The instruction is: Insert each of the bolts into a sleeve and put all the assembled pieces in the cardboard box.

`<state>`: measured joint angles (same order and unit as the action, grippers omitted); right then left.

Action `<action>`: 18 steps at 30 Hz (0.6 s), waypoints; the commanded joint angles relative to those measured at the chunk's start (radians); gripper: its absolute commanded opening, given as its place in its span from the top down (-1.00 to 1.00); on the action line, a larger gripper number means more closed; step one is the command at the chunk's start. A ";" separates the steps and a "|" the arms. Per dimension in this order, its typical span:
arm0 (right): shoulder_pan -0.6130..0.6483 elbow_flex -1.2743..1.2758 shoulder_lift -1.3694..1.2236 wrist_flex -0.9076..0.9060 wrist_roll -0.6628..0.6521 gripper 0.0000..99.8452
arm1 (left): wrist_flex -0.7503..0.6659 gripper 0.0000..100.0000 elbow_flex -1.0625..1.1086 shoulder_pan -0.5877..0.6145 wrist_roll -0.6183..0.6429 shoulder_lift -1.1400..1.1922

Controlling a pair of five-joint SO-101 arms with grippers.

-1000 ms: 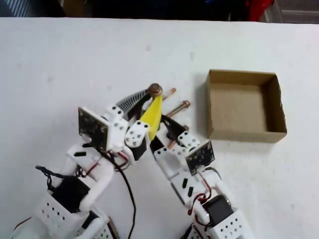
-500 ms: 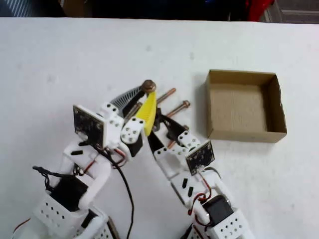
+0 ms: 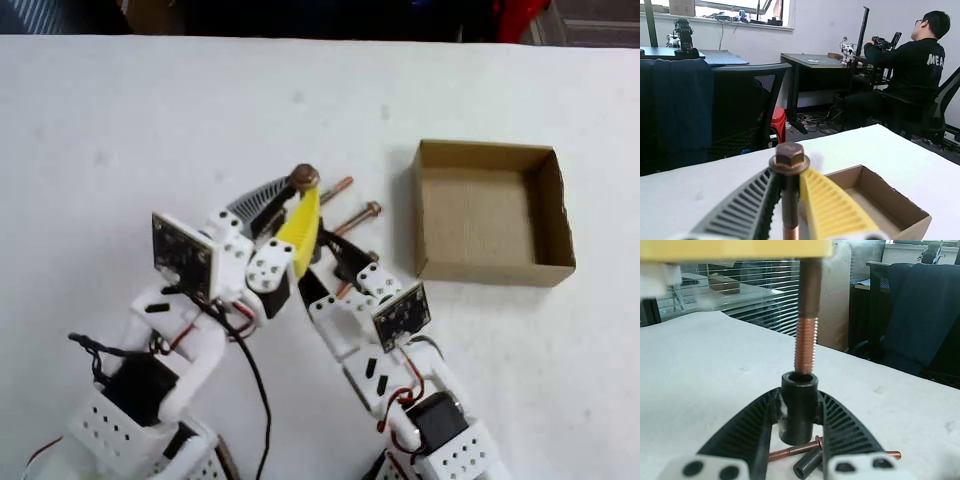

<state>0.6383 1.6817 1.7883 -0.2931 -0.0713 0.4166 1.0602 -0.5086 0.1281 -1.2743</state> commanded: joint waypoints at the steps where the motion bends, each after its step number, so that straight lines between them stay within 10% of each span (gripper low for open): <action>1: -0.001 0.009 0.012 0.025 0.006 0.97 | 0.002 0.95 -0.005 -0.021 0.000 -0.016; 18: -0.002 0.009 0.012 0.025 0.006 0.97 | 0.089 0.95 0.011 -0.021 0.000 -0.016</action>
<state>0.6383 1.6817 1.7883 -0.2931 -0.0713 0.4810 1.0664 -0.5178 0.1312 -1.2743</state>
